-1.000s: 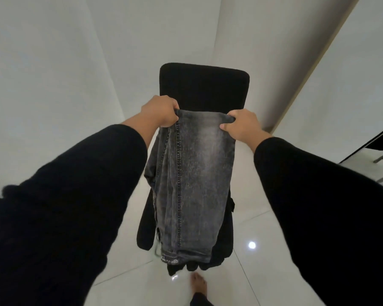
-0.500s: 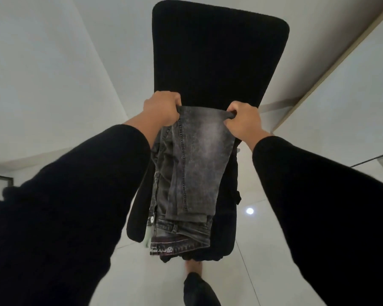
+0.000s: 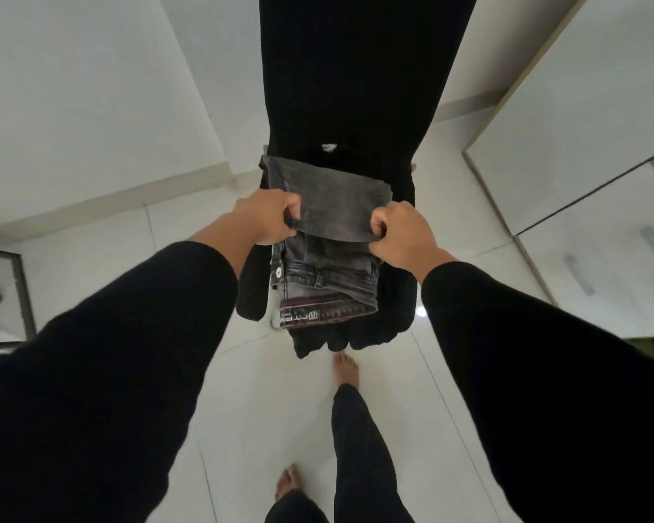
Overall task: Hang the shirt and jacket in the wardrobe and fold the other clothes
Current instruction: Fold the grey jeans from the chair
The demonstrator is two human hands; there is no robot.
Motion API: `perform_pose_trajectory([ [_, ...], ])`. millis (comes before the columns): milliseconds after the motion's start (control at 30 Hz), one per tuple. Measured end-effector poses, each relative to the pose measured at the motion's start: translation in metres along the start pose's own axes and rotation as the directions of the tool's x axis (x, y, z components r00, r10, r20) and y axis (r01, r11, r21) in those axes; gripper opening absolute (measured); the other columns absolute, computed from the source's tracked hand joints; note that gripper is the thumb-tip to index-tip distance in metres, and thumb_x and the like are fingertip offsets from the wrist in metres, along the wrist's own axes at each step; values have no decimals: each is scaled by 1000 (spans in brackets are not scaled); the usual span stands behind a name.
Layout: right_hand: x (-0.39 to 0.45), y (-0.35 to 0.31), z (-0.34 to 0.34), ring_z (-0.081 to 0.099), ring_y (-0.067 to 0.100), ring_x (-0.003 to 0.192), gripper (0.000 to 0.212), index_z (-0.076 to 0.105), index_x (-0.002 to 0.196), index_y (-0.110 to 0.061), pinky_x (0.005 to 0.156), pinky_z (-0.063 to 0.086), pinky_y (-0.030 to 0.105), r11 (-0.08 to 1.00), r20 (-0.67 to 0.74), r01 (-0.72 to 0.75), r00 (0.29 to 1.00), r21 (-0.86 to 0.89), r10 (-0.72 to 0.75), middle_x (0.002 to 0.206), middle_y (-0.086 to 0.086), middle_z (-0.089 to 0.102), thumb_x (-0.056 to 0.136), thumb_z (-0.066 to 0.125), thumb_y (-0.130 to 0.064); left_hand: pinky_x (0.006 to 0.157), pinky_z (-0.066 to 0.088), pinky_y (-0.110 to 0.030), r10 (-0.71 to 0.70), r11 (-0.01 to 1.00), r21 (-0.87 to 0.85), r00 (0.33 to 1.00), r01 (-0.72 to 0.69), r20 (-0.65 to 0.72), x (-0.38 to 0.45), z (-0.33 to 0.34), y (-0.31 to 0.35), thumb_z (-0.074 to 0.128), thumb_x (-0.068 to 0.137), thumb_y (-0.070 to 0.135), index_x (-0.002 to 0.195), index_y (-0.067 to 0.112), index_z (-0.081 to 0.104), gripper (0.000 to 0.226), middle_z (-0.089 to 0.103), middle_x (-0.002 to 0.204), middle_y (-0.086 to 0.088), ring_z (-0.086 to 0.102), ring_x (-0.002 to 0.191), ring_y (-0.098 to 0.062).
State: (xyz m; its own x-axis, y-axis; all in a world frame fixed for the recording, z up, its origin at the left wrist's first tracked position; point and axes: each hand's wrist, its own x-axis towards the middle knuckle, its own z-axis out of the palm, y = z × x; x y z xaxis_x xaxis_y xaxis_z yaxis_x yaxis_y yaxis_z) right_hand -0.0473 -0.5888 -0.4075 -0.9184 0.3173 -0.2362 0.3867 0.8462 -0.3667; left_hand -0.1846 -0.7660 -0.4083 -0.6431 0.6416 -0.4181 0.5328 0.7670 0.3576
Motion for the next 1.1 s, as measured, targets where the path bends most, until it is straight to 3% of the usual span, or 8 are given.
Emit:
perform_pose_trajectory([
  [233, -49, 5, 89, 52, 24, 94, 18, 53, 75, -15, 87, 48, 40, 993, 18, -7, 1000, -122, 9, 94, 6, 58, 78, 71, -15, 93, 42, -46, -40, 998, 52, 999, 40, -9, -33, 92, -24, 63, 83, 14, 79, 29, 51, 19, 52, 96, 5, 52, 99, -24],
  [433, -52, 19, 156, 52, 25, 109, 23, 63, 109, -12, 100, 42, 37, 958, 81, 7, 997, -286, 17, 111, 8, 60, 88, 62, -20, 100, 39, -48, -112, 990, 87, 993, 114, -30, -27, 161, -36, 64, 83, 19, 101, 25, 58, 20, 52, 119, -4, 48, 112, -25],
  [567, -51, 25, 170, 49, 27, 119, 37, 52, 124, -15, 107, 33, 41, 969, 237, -44, 966, -242, 103, 124, 9, 55, 91, 54, -32, 106, 29, -53, -343, 918, -202, 939, 341, 24, -34, 193, -28, 61, 79, 49, 114, 25, 53, 44, 36, 132, -4, 35, 126, -28],
  [700, -33, 25, 151, 56, 31, 106, 31, 48, 118, -16, 95, 45, 41, 986, 230, -157, 959, -55, 165, 117, 10, 58, 94, 45, -34, 103, 38, -43, -638, 541, -618, 757, 571, 141, -41, 211, -6, 64, 75, 60, 125, 30, 38, 64, 27, 136, -10, 37, 119, -32],
  [767, -16, 24, 132, 57, 32, 107, 30, 52, 116, -12, 93, 47, 39, 981, 131, -187, 975, 52, 179, 114, 13, 61, 94, 47, -32, 95, 45, -46, -717, 206, -809, 647, 551, 258, -40, 209, 11, 74, 68, 54, 131, 27, 25, 84, 33, 133, -10, 42, 107, -29],
  [867, 16, 28, 107, 57, 29, 108, 30, 54, 114, -8, 90, 47, 35, 988, -15, -121, 992, 99, 123, 114, 14, 61, 93, 51, -29, 100, 38, -60, -665, -318, -823, 508, 471, 547, -29, 209, 27, 82, 55, 54, 138, 27, 16, 110, 31, 140, -7, 38, 122, -36],
  [1000, 56, 47, 86, 42, 26, 125, 45, 48, 129, -11, 101, 42, 37, 999, -92, -27, 995, 19, 29, 134, 11, 42, 91, 55, -35, 105, 34, -56, -473, -536, -751, 599, 387, 646, -17, 224, 49, 66, 65, 71, 129, 20, 34, 88, 47, 127, -5, 44, 122, -32],
  [1100, 86, 58, 78, 37, 28, 131, 62, 38, 140, -10, 106, 38, 39, 999, -36, -47, 998, 13, 47, 142, 11, 35, 90, 56, -43, 105, 36, -53, -517, -626, -733, 562, 266, 646, -3, 234, 62, 60, 62, 79, 138, 21, 33, 100, 47, 134, -3, 43, 124, -32],
])
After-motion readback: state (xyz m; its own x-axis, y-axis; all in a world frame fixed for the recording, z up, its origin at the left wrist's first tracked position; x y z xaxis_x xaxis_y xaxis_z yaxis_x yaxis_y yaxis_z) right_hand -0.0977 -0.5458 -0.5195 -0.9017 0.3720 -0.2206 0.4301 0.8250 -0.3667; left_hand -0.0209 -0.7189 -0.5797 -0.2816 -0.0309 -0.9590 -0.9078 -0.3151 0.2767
